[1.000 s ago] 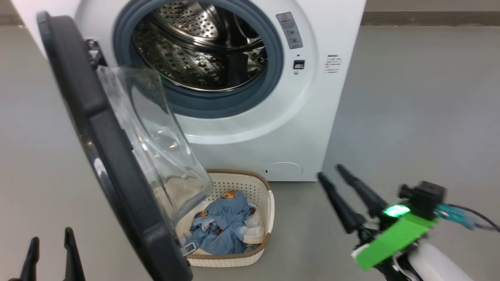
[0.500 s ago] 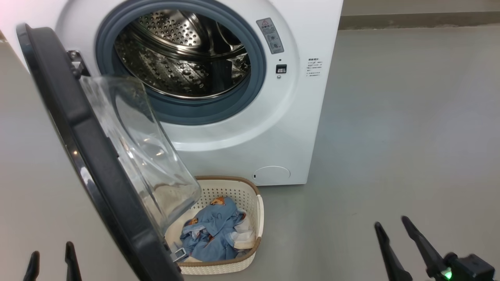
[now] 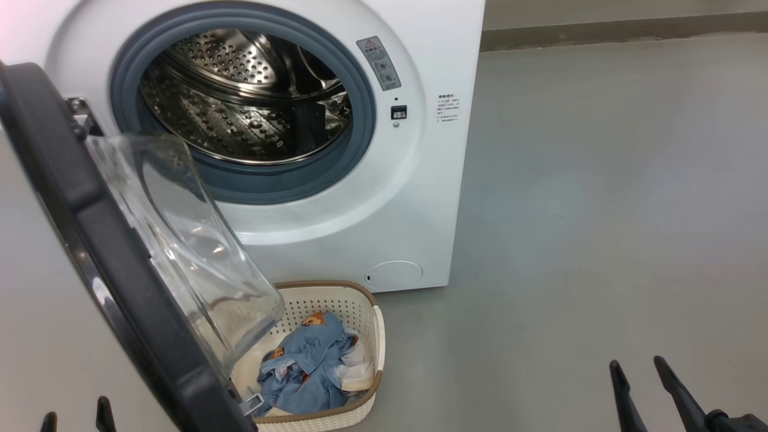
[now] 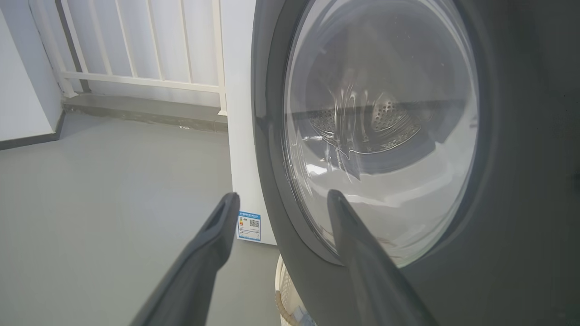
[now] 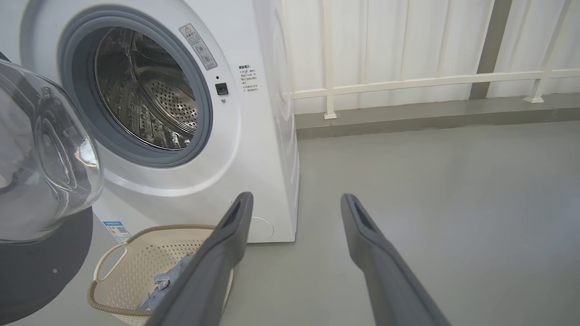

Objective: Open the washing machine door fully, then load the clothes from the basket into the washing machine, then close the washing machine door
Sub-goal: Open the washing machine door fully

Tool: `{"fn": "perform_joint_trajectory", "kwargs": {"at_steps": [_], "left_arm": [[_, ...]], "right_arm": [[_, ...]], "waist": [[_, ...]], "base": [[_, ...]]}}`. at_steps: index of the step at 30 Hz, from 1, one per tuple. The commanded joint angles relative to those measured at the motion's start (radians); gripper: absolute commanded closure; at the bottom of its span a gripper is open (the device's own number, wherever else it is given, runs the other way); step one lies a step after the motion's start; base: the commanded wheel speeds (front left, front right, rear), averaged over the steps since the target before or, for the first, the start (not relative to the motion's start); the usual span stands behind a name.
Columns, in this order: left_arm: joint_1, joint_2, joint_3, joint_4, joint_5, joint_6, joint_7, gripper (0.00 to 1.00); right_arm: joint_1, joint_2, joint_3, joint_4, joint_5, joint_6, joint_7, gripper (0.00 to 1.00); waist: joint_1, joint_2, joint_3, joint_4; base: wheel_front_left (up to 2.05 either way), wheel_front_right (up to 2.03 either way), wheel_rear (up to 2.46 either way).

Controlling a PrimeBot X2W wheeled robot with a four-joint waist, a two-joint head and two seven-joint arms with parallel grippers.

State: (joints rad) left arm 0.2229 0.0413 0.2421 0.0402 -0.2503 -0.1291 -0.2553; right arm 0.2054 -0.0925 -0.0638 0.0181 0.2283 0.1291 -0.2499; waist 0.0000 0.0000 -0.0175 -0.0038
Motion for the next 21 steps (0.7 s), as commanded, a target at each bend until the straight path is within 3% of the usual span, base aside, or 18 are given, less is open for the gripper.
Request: {"fn": "perform_joint_trajectory", "kwargs": {"at_steps": [1, 21], "left_arm": [[-0.017, 0.012, 0.038, -0.026, 0.007, -0.002, -0.006, 0.0], [-0.02, 0.01, 0.037, -0.025, 0.014, -0.002, -0.006, 0.0]], "right_arm": [[-0.019, -0.013, 0.012, -0.015, -0.012, 0.002, -0.012, 0.0], [-0.04, -0.014, -0.012, 0.019, -0.015, 0.002, -0.012, 0.0]], "waist": [[0.0, 0.0, 0.002, -0.004], [0.0, 0.0, 0.008, 0.014]], "base": [[0.0, 0.0, 0.0], [0.0, 0.0, 0.0]]}}
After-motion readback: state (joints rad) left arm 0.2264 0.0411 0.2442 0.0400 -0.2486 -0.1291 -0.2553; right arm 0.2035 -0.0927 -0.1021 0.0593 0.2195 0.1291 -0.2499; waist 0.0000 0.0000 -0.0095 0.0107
